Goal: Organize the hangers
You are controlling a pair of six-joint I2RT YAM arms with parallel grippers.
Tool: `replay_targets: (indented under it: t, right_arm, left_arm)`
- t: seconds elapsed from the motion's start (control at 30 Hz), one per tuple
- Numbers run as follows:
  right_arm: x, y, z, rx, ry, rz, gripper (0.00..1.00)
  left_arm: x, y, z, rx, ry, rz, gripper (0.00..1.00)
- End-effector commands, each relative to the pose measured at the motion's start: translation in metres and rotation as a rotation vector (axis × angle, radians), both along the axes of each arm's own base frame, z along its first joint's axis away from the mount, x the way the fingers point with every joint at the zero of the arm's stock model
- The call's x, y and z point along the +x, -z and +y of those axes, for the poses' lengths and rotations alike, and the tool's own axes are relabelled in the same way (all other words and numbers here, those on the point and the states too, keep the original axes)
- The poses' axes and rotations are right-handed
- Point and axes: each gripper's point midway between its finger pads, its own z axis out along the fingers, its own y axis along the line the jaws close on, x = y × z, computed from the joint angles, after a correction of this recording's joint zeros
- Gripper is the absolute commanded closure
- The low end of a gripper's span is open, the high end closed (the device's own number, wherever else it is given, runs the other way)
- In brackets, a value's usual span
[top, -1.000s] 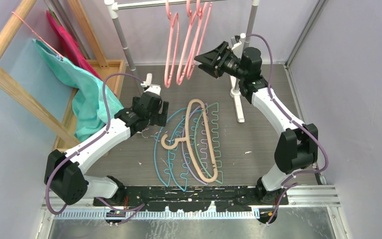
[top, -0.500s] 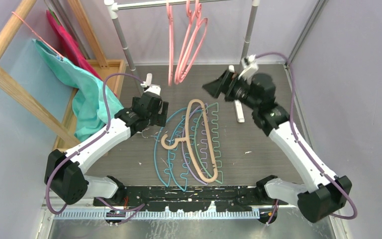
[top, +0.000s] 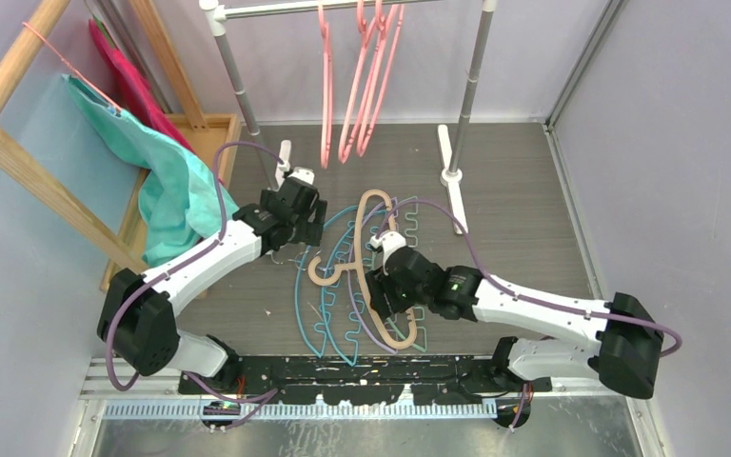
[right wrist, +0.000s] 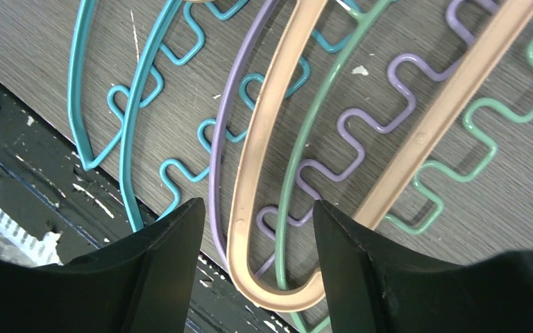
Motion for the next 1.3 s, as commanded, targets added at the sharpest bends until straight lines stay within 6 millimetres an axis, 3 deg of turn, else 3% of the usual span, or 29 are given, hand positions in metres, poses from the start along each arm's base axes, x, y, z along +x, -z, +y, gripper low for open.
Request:
replay_targets:
  t: [0.0, 0.13, 0.33, 0.5, 0.83, 1.1, 1.27]
  right_arm:
    - [0.011, -0.004, 0.019, 0.012, 0.006, -0.073, 0.36]
    - [0.005, 0.007, 0.034, 0.008, -0.036, -0.042, 0.37]
    - [-0.001, 0.034, 0.039, -0.019, -0.043, 0.002, 0.39]
    - [-0.005, 0.048, 0.043, -0.034, -0.059, 0.04, 0.47]
    - [-0.005, 0.08, 0.027, -0.112, -0.012, 0.058, 0.56]
    - [-0.006, 0.084, 0.015, -0.127, 0.037, 0.063, 0.82]
    - [-0.005, 0.066, -0.002, -0.124, 0.101, 0.034, 0.91]
  left_arm:
    - [0.012, -0.015, -0.006, -0.045, -0.022, -0.05, 0.02]
    - [0.007, -0.015, -0.001, -0.04, -0.038, -0.033, 0.02]
    - [-0.002, -0.015, 0.008, -0.042, -0.058, -0.026, 0.02]
    - [-0.004, -0.014, 0.011, -0.034, -0.065, -0.025, 0.02]
    - [-0.008, -0.013, 0.016, -0.043, -0.07, -0.044, 0.02]
    - [-0.008, -0.014, 0.018, -0.045, -0.075, -0.05, 0.02]
    - [-0.008, -0.017, 0.02, -0.05, -0.082, -0.063, 0.02]
